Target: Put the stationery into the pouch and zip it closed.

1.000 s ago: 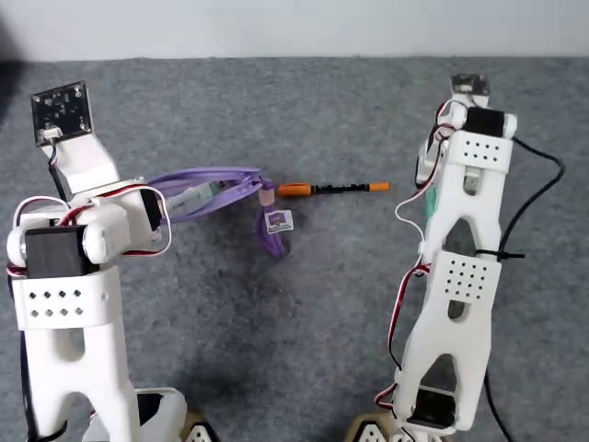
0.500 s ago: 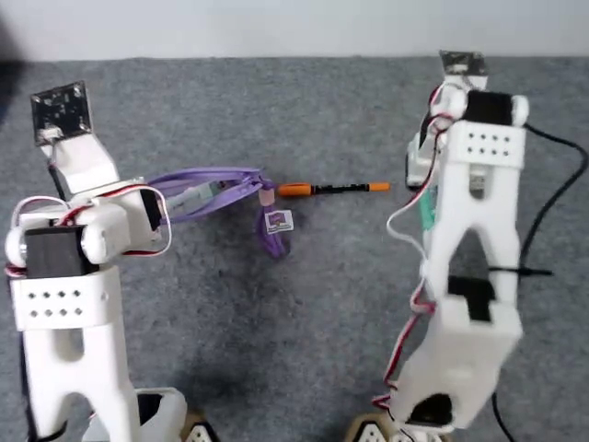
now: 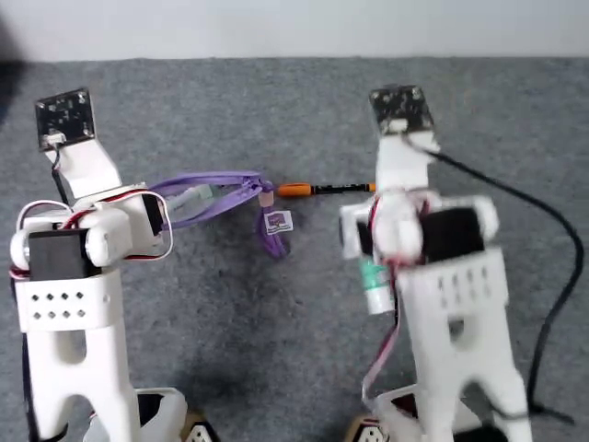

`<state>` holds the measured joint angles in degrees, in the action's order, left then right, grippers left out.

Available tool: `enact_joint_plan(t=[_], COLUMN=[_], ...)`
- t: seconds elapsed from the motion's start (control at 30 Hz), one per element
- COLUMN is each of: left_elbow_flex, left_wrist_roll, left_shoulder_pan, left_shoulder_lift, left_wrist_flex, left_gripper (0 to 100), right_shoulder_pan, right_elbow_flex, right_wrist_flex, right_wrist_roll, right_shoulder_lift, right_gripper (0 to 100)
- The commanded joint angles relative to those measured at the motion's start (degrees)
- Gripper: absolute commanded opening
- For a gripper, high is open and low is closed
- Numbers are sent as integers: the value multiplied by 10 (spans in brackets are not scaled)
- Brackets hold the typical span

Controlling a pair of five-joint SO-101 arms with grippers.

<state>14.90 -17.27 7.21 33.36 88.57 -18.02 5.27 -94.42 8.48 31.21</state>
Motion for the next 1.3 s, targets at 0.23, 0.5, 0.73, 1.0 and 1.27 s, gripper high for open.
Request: enact_joint_plan(t=[0.23,0.5,0.73,1.0,1.27], left_elbow_flex=[-10,-66,-68,-68,-67], left_wrist_roll=[6,3,3,3,3], left_shoulder_pan=[0,0,-1,1,4], left_shoulder_lift=[0,-4,-4,-5,-5], left_wrist_flex=[-11,-8,-11,-11,-19], left_gripper=[14,15,15,15,15], right_shoulder_pan=[-150,-213,-244,-251,-261], right_elbow_flex=[186,264,264,264,264], right_wrist_flex=[254,479,640,847,958], right_wrist_roll=[62,62,43,-11,-11], right_shoulder_lift=[254,298,265,151,22], right_gripper=[8,8,8,8,8])
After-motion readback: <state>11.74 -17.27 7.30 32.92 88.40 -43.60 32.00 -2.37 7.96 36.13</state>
